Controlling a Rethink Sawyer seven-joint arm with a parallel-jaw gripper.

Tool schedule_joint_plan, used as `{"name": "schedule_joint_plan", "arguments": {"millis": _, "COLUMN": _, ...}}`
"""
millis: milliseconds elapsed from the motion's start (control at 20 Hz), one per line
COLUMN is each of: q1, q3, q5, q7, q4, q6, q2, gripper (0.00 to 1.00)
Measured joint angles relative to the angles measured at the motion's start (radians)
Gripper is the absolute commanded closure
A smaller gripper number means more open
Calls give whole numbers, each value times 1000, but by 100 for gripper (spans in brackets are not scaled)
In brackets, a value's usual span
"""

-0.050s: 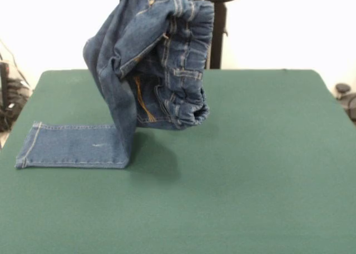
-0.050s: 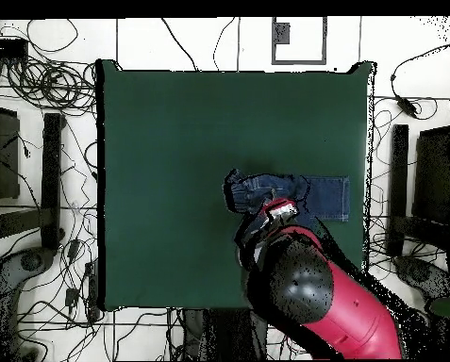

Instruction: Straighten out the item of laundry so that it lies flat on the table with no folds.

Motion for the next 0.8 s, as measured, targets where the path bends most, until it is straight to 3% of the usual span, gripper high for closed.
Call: {"name": "schedule_joint_plan", "arguments": {"millis": 800, "q1": 35, "q3": -1, "q5": 53, "q7": 0, "q4": 1, "q6": -11, "q2": 37, "gripper": 100}}
